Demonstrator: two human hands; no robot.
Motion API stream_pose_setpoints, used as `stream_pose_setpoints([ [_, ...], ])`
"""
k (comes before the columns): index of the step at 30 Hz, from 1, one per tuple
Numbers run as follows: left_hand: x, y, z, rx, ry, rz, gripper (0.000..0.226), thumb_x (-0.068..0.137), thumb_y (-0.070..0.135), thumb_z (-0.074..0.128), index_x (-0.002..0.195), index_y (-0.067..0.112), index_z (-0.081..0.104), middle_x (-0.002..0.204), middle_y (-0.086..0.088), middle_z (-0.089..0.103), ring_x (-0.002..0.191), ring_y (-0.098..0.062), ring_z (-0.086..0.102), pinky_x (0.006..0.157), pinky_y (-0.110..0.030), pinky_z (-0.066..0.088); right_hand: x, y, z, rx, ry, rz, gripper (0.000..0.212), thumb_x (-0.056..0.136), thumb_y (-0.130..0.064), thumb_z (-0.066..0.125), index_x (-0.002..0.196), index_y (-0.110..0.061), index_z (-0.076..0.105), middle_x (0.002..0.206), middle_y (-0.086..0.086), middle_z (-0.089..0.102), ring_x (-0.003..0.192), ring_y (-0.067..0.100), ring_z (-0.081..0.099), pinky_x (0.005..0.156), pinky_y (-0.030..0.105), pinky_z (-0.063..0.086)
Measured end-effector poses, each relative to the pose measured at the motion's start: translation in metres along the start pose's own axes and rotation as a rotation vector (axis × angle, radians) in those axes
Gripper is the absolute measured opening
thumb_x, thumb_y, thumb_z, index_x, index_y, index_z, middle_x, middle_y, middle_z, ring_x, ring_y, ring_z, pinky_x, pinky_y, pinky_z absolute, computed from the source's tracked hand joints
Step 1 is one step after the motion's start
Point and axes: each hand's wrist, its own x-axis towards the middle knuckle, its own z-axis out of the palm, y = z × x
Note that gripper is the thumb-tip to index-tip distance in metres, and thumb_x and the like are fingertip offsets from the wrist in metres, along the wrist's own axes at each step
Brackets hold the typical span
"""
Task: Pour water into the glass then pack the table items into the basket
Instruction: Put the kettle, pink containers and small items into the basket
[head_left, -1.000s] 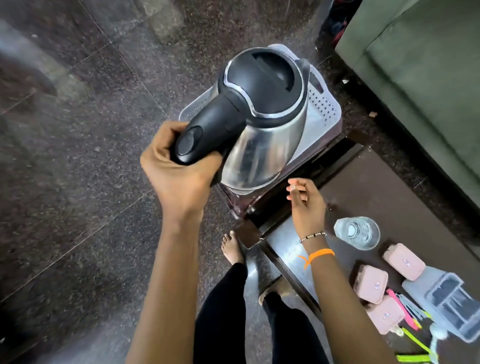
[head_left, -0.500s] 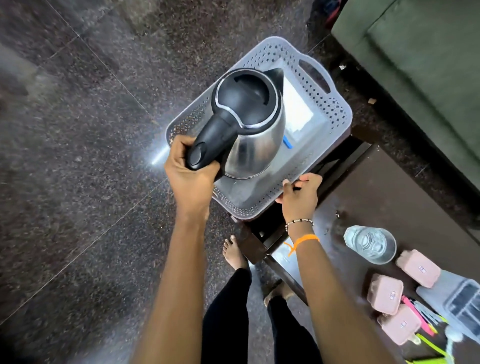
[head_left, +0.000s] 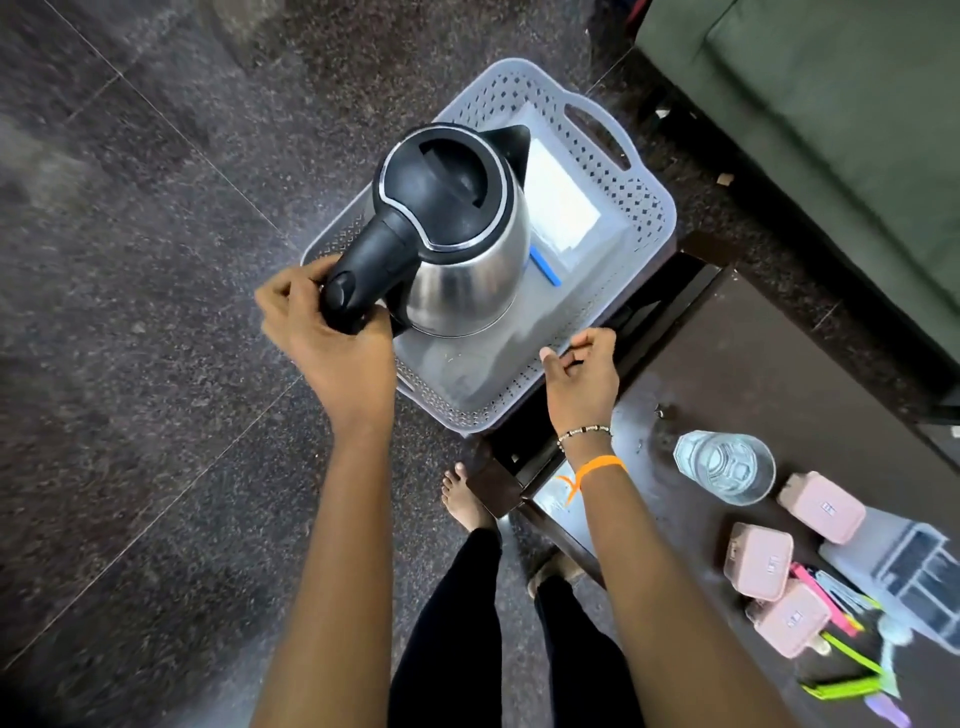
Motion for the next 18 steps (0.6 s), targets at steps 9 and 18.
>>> stream_pose_setpoints([
  [9,-0.088,0.014,0.017,-0.095,-0.392,-0.119,0.04,0.078,-0.007,0.053,0.098,0.025,0.063,0.093,-0.007,0.055,0.085,-0.013,0.054,0.081,-0.025,0.045,0.044,-0.036,0.0,-0.531,-0.23,-0.476,0.022,0.083,-0.002,0.051,0.103,-0.001,0.06,0.12,0.02,0.051,0.108,0.036,0.051,0.094,0.039,0.042],
  [18,-0.054,-0.015,0.062,-0.063,-0.787,-0.462,0.03,0.089,0.004,0.052,0.081,0.03,0.064,0.082,0.01,0.06,0.076,-0.007,0.052,0.073,-0.011,0.044,0.093,-0.031,0.034,-1.14,-0.43,-0.301,0.051,0.082,-0.012,0.057,0.131,-0.01,0.041,0.157,0.015,-0.001,0.145,0.029,0.01,0.113,0.054,0.019],
])
